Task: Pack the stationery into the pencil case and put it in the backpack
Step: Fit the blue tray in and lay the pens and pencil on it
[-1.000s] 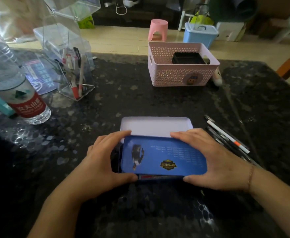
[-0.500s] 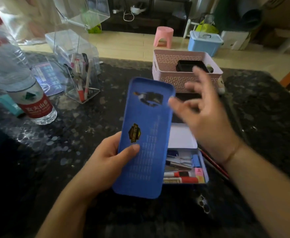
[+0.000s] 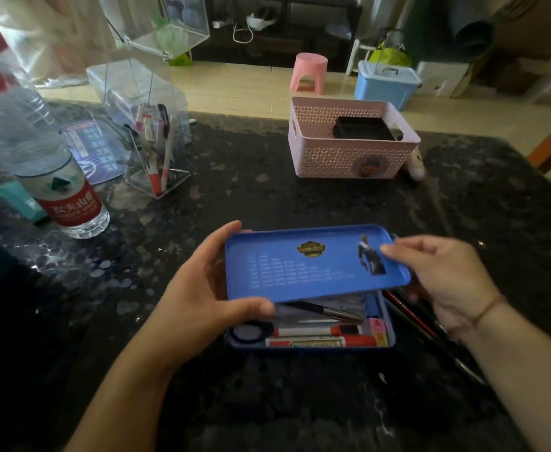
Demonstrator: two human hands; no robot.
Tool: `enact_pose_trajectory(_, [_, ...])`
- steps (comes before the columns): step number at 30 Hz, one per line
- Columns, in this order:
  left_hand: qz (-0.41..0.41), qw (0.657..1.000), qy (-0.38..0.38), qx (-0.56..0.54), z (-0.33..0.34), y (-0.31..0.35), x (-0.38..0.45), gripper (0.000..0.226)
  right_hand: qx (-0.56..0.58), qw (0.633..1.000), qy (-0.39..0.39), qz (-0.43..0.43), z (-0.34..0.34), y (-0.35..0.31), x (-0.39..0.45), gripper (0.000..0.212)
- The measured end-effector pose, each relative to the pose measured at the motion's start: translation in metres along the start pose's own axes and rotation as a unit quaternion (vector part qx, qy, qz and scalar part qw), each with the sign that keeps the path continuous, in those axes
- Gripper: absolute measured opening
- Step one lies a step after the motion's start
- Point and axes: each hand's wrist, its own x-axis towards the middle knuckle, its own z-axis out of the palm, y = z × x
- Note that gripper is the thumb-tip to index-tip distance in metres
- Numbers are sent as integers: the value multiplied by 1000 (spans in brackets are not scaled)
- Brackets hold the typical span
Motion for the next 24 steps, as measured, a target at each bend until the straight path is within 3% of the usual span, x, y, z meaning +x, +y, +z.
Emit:
enact_pose_trajectory(2, [-18, 986, -9, 168, 0, -1, -4, 114, -23, 999, 44, 4, -5, 16, -16, 14])
enact_pose_trajectory(4, [-31, 948, -46, 314, 0, -2, -9, 115, -25, 998, 61, 2, -8, 27, -27, 18])
enact_pose_trajectory(6, [-38, 921, -93, 377, 2, -4, -13, 111, -36, 997, 61, -10, -8, 35, -35, 21])
enact_pose_trajectory(10, [8, 907, -95, 411, 0, -8, -17, 100, -156, 978, 63, -124, -6, 48, -47, 32])
enact_pose_trajectory(13, [11, 900, -84, 428, -2, -11, -16, 99, -211, 957, 66, -188, -4, 49, -54, 27])
enact_pose_trajectory(17, [-9, 895, -80, 439, -3, -15, -13, 102, -209, 957, 54, -192, 0, 53, -53, 12])
enact_pose_trajectory(24, [-37, 881, -98, 461, 4, -18, -8, 104, -232, 950, 25, -207, -4, 59, -53, 16])
